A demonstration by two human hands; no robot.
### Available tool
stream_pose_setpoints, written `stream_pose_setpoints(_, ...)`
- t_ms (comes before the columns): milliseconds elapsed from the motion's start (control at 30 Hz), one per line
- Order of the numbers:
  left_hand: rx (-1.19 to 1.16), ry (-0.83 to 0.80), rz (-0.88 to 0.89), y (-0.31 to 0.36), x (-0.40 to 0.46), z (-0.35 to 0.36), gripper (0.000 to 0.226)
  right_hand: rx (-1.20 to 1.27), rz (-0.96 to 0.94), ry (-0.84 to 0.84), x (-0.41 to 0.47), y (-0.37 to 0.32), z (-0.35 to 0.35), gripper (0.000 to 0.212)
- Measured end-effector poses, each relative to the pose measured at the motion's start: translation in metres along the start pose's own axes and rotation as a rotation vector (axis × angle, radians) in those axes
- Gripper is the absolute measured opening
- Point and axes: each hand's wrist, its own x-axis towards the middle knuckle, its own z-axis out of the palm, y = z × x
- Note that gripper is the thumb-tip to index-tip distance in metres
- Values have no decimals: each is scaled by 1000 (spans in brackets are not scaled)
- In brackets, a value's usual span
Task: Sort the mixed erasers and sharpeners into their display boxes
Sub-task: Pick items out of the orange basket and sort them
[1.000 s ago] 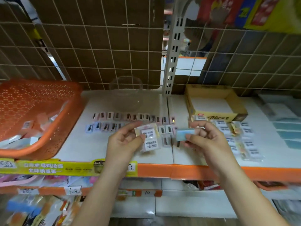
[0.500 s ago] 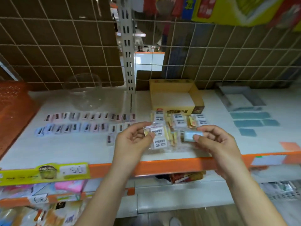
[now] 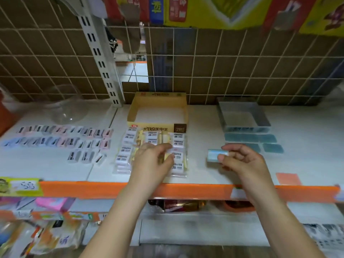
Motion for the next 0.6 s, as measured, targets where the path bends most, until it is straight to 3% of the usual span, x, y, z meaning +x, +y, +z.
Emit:
stream_pose_setpoints(233,338,29,172,-6,-2,1,27,-9,-4,24,-2,0,-10,20)
stream_pose_setpoints(467,294,118,338,8,-3,3,36,-44,0,166,0,-1,-44,21)
stream_pose_setpoints(600,227,79,382,27,-11,19,36,-144,0,264,10,-1,-77,18)
